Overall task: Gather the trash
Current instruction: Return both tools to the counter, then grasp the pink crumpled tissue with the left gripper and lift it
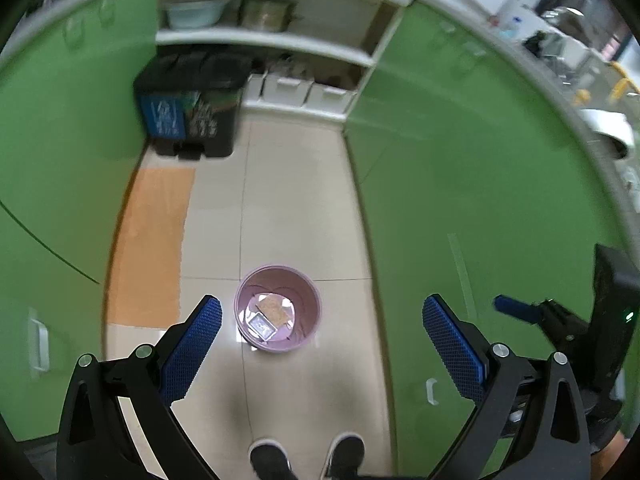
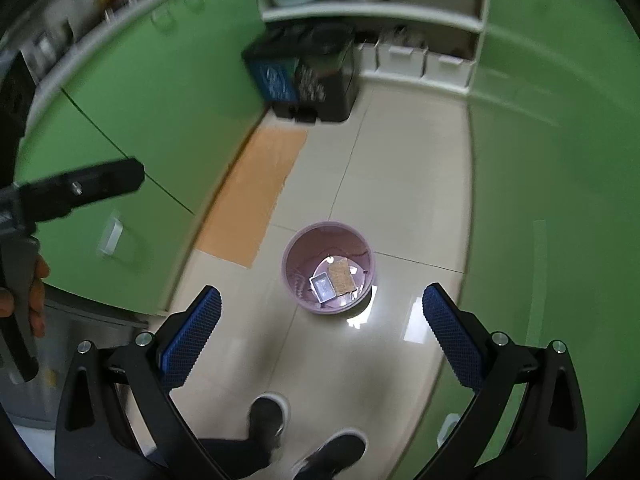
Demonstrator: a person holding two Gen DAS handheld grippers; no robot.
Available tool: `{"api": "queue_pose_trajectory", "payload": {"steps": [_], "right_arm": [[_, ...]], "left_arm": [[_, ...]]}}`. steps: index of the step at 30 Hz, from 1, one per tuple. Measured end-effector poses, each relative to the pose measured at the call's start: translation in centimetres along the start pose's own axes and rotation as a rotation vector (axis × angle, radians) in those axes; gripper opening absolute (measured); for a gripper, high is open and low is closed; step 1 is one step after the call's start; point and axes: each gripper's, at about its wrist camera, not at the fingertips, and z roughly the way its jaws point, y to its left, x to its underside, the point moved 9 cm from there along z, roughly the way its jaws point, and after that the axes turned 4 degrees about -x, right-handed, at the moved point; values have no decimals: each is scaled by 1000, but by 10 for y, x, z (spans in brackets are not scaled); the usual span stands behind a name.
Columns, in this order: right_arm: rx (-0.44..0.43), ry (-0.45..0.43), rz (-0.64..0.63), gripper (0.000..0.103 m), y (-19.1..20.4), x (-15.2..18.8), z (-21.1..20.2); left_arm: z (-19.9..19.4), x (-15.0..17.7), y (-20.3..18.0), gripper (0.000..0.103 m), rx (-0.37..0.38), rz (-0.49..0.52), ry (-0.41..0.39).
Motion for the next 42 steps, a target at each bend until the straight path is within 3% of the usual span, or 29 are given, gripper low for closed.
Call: {"api": "queue_pose_trajectory", "payload": {"steps": [3,8,12,18,27,37,42], "right_arm": [[20,-53,54,99,2,-16,-101],[91,-173,168,100,-21,-23,-257],[186,-248,250,100,-54,-7,-341],[314,-327,383,100,-115,38,-422],[402,-364,491,100,-182,101,-487],[401,-335,529,100,-217,126,-490],[411,-327,574,100,-233,128,-487]], "left_arm": [[-77,-23,-38,96,15,49,5],[-171,-56,-104,96,65,142,-15],[-212,-78,-162,96,122,240,-32],[-243,-88,-257,96,250,381,-45],[-245,-63,-383,96,355,572,-22],[-204,-48,-481,96,372,701,45],[-169,-52,-511,96,358,765,85]]}}
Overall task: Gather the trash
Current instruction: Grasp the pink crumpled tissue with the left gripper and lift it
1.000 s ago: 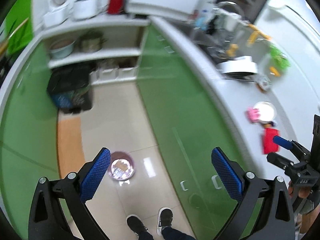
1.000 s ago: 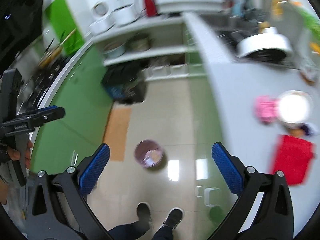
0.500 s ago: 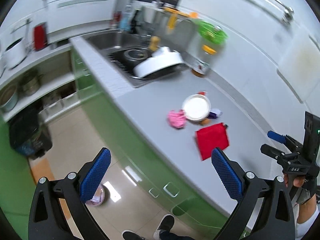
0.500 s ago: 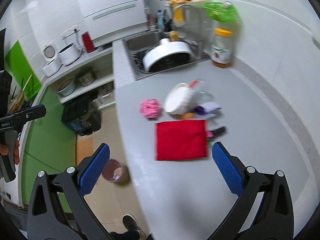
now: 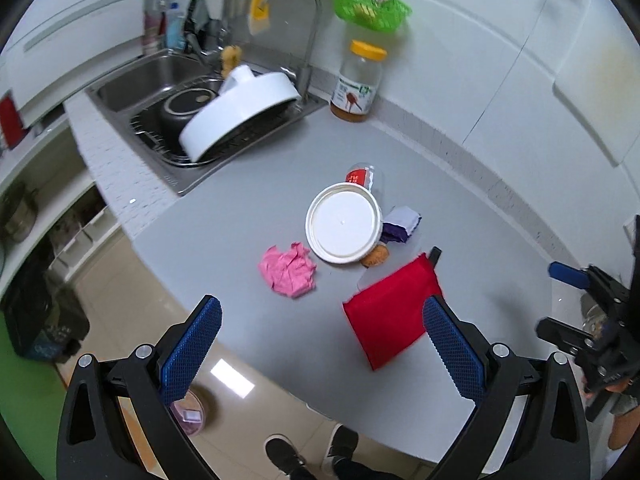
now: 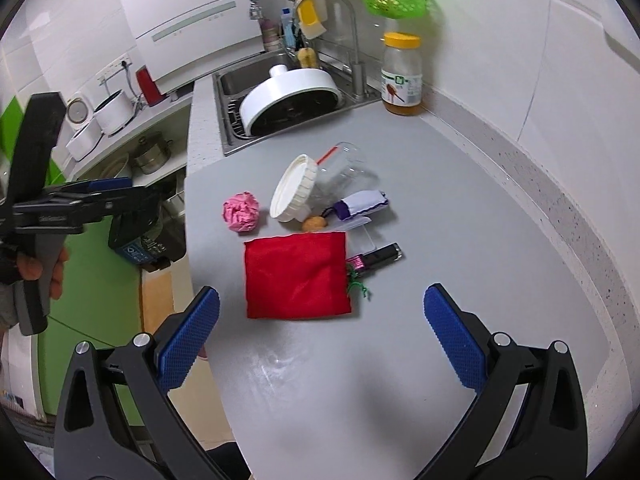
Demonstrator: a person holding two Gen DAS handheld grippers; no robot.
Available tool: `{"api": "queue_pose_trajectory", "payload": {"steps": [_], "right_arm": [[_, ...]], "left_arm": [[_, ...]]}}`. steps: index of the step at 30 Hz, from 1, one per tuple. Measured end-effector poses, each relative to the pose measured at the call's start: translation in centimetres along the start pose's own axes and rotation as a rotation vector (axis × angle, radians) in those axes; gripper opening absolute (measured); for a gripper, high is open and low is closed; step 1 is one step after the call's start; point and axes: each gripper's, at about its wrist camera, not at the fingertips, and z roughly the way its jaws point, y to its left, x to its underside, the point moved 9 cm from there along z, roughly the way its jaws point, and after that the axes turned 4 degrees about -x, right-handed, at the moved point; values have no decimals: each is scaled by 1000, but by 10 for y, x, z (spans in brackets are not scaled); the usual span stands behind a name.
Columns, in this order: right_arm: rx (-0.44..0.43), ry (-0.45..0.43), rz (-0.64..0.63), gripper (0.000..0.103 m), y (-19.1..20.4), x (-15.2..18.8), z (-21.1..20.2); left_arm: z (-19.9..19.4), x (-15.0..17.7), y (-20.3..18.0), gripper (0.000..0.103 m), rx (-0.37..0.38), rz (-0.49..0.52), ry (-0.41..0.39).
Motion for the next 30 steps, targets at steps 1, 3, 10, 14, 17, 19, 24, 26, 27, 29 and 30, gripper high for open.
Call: {"api": "queue_pose_trajectory", "payload": {"steps": [1,3,10,14,17,19,24,26,27,29,30], "right_arm": [[3,2,9,100,-2,-1,2],[14,8,22,100,-6,-4,8],[37,36,68,100,-19,-4,25],[48,53,90,100,-28,-2,35],[51,61,102,100,-33,-2,39],[53,67,106,100,-36,-2,42],[44,78,108,100,-38,-3,50],[40,84,106,100,-37,-3,53],[38,85,104,100,-36,-3,54],[32,90,100,100,-33,-2,57],[26,95,97,100,-32,-2,60]], "left_arm": [[8,-3,1,96,-3,10,11],[28,-8,2,96,-3,28,38],[96,-11,6,96,-5,69,147],[123,-7,9,96,-9,78,197],[137,-5,13,96,-15,70,216],[144,-3,16,96,-12,55,224],[156,2,17,70,-5,49,251],[158,3,19,51,-11,44,253],[159,2,17,49,2,43,252],[156,0,17,42,3,48,240],[153,-1,17,42,4,45,234]]}}
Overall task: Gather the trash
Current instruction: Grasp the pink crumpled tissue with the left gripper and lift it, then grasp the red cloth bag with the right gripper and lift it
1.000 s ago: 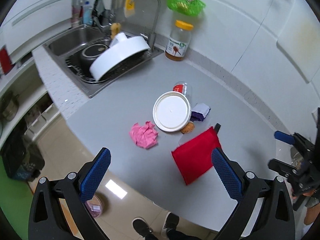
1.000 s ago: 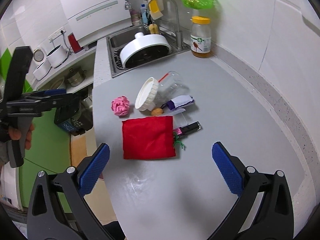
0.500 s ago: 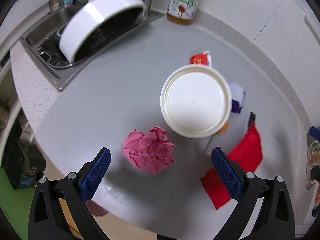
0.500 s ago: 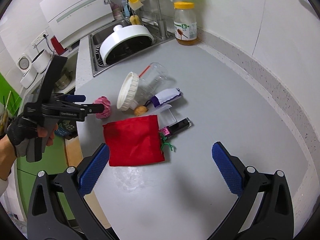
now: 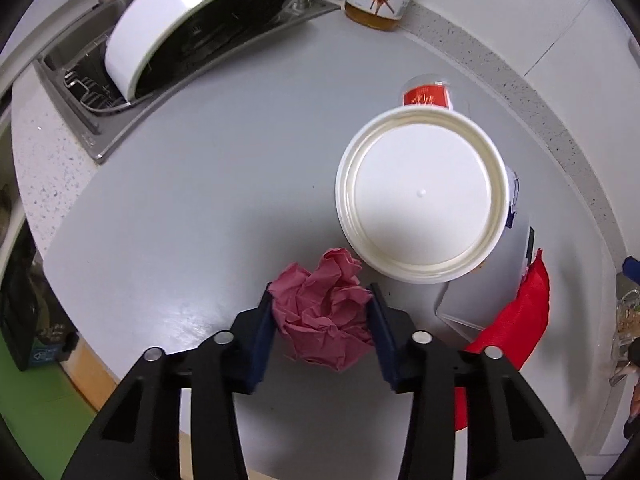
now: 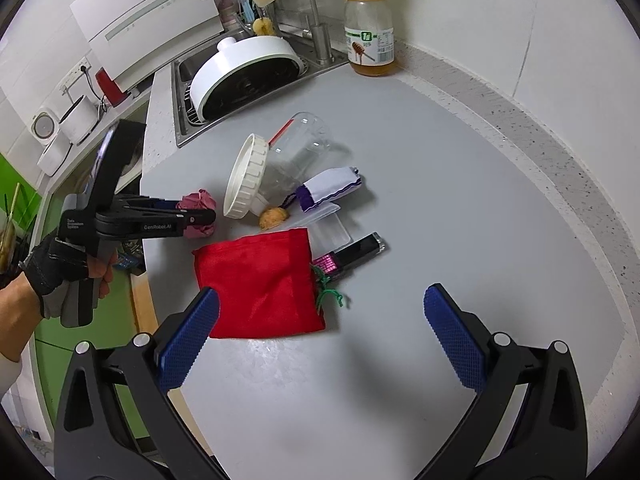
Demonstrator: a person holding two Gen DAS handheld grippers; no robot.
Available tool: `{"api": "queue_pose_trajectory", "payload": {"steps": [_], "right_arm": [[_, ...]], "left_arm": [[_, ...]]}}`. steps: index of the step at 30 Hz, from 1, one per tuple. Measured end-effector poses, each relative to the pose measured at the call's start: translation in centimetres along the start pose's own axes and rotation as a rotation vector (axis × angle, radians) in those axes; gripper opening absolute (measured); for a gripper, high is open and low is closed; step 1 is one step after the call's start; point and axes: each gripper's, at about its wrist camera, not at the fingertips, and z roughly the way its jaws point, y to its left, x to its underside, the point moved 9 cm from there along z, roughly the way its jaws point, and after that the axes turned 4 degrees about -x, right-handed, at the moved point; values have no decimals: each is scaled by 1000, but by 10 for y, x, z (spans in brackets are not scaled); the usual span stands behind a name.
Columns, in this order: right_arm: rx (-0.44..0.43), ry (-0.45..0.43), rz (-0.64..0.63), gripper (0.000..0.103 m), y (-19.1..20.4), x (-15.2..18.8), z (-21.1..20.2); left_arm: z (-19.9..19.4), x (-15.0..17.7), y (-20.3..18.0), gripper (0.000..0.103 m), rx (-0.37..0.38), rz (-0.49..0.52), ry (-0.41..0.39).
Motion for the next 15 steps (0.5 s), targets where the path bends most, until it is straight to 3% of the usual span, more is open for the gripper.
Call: {"api": "queue_pose_trajectory", "payload": {"steps": [15], "right_arm": [[-69,95,-87,100,19,0,66]], "left_arm": [[-108,4,-3,39,51,-19,-194]]}}
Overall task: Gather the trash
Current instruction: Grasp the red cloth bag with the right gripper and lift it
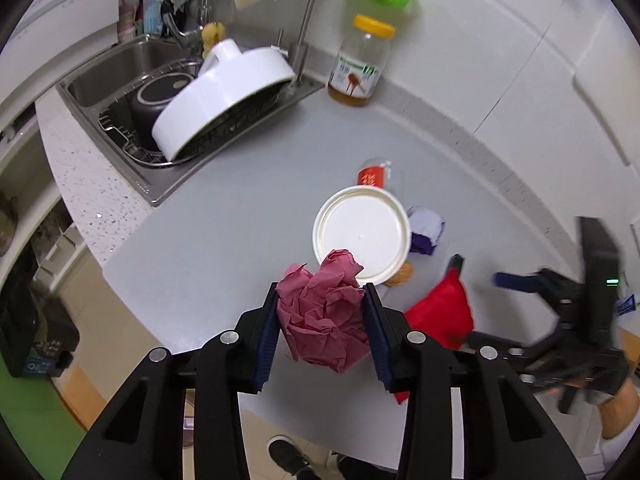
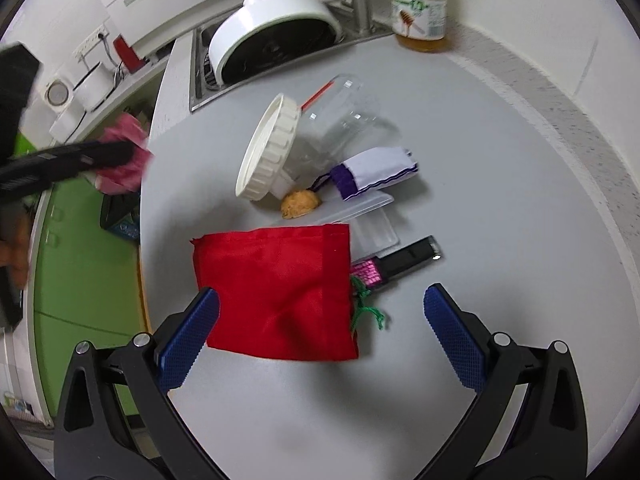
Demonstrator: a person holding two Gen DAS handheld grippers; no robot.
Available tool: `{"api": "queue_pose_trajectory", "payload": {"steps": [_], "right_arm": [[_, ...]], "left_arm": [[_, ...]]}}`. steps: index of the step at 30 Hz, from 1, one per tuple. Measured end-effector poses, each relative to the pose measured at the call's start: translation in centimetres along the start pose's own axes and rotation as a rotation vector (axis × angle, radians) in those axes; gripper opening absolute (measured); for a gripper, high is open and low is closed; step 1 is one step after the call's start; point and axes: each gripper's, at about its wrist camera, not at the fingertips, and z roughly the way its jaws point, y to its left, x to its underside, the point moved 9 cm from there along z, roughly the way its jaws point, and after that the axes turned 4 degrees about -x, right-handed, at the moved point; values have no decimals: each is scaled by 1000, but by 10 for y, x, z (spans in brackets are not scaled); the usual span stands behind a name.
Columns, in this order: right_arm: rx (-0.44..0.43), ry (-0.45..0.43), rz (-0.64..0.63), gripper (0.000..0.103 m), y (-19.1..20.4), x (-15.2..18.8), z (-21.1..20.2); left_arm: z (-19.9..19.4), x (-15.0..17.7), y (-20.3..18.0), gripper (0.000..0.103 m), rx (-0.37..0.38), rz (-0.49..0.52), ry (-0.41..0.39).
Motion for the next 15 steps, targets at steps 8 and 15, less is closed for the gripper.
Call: {"api": "queue_pose_trajectory", "payload": {"steps": [8,15], "right_arm": [[-19,48,-25,49,1,5,22],[-23,7,-42,4,6,4,-1]], "left_arm": [[-13,8,7,39,10,-40,-14],[-23,13,0,39,16,-49,-28]]}}
